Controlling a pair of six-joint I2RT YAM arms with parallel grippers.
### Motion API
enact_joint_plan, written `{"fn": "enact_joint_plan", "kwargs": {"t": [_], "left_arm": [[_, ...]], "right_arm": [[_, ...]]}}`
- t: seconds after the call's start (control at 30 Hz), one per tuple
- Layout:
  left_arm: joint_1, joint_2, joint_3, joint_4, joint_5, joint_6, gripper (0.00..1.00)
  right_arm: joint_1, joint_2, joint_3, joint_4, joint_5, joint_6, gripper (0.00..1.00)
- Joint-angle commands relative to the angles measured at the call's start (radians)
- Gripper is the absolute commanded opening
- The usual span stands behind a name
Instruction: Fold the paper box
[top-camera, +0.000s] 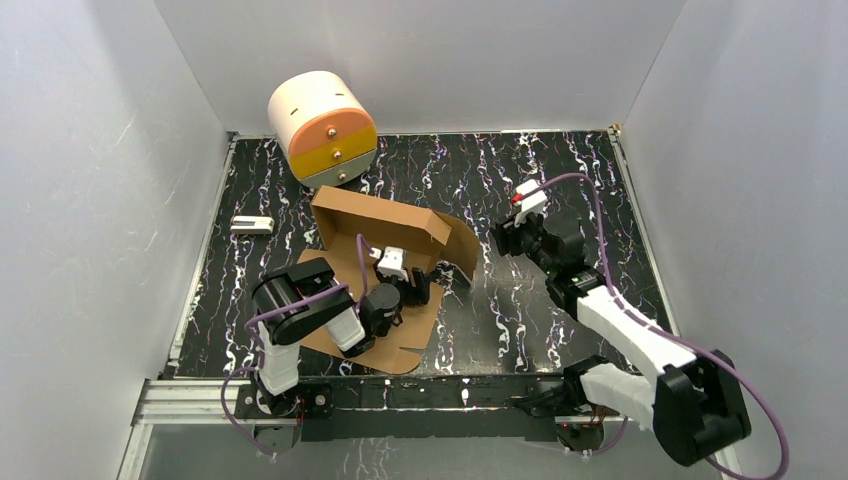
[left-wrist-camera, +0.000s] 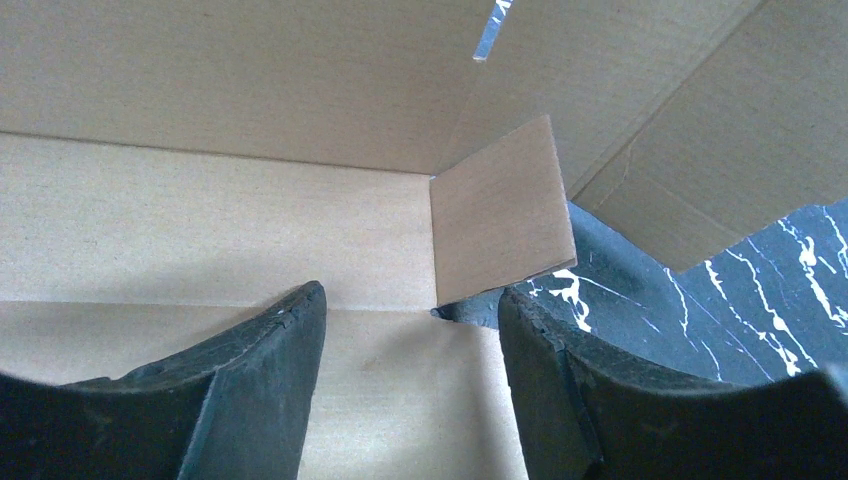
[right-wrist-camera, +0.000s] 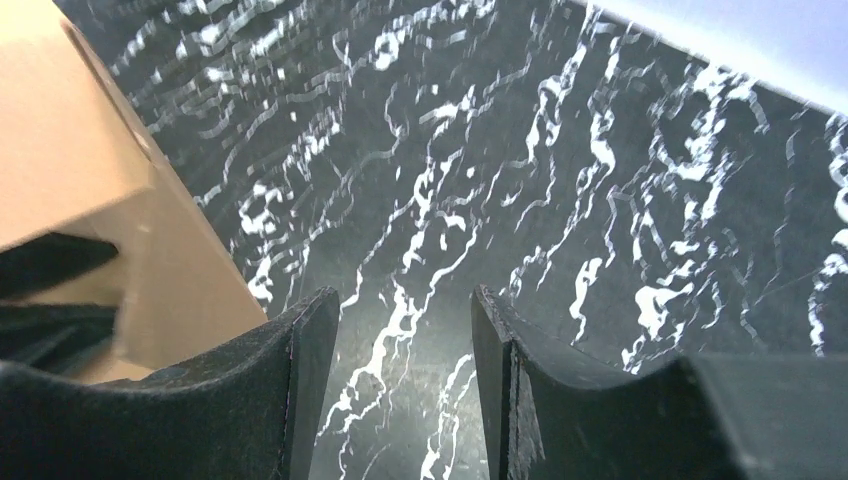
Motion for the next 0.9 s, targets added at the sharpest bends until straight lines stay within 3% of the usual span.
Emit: {"fn": "enact_joint_plan", "kwargs": {"t": [0.0, 0.3, 0.63, 0.87], "left_arm": [[0.024, -0.010, -0.023, 0.043, 0.007, -0.048, 0.60], [0.054, 0.001, -0.038, 0.054, 0.047, -0.098, 0.51], [0.060, 0.020, -0.033, 0.055, 0.089, -0.109, 0.49], [0.061, 0.023, -0.026, 0.056, 0.114, -0.104, 0.49]], "right_arm": [[-0.015, 0.100, 0.045, 0.053, -0.059, -0.039, 0.61], [-0.017, 0.300, 0.093, 0.130, -0.355, -0.072, 0.62], [-0.016, 0.475, 0.166, 0.167, -0.641, -0.082, 0.59], [-0.014, 0.508, 0.143, 0.230, -0.700, -0.026, 0.58]]}}
